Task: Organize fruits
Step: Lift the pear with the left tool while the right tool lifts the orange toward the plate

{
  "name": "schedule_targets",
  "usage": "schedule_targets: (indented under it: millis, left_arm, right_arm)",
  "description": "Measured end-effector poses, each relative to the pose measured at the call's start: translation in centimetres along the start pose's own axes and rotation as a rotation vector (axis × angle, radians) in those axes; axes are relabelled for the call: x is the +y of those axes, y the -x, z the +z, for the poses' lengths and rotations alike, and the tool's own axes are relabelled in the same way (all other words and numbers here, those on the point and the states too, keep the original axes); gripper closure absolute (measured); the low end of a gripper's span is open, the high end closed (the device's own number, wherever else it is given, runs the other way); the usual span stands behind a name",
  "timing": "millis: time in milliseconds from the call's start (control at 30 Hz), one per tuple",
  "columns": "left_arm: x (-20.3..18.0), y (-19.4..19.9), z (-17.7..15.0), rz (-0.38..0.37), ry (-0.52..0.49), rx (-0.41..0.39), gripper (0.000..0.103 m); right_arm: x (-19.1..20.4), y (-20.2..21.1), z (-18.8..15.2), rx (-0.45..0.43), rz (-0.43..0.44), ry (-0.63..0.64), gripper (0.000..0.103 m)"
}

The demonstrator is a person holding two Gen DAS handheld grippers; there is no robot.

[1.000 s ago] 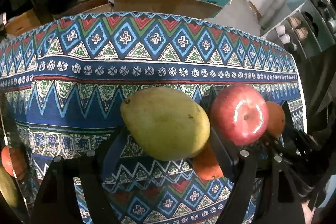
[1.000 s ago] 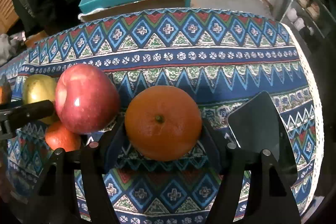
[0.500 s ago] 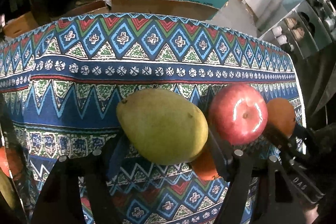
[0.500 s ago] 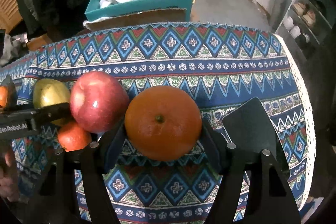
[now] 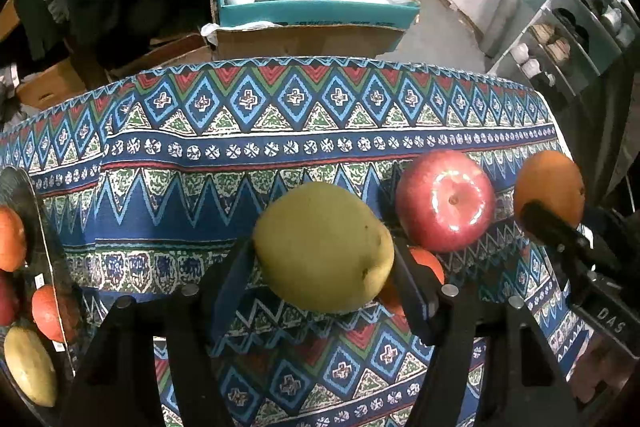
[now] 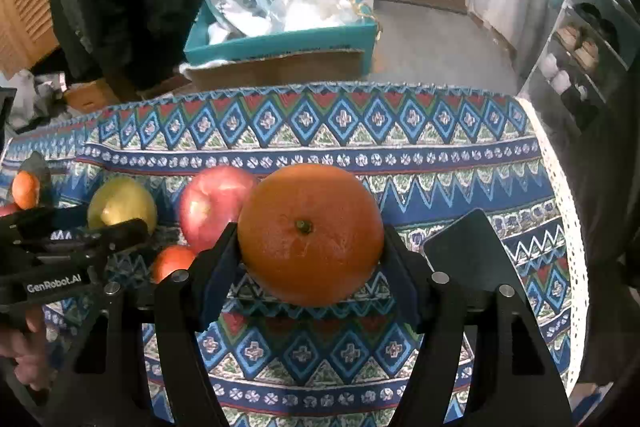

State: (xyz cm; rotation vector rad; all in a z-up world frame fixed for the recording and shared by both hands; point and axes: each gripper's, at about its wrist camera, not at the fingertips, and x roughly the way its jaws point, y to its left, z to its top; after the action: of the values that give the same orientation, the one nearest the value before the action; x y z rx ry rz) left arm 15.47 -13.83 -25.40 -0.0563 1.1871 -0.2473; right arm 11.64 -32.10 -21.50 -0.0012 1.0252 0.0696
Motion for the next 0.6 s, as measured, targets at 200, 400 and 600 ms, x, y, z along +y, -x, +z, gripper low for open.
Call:
schedule_targets:
  millis: [200,400,600]
  left_arm:
    - [0.1,0.3,-0.8,-0.009,-0.003,0.001,0.034]
    - [0.8,0.5,-1.5,-0.022,0.006,0.027,0.033]
    - [1.1,-0.3,-1.6,-0.059,0.042,0.072,0.029]
  right_arm:
    - [0.0,0.9,-0.1,-0.013,0.010,-0.003,0.034]
    - [0.0,1.0,-0.6,-0.005,0.017,-0.009,0.034]
    - [0.1,0.5,-0.9,0.009,0.029,-0.010,0.034]
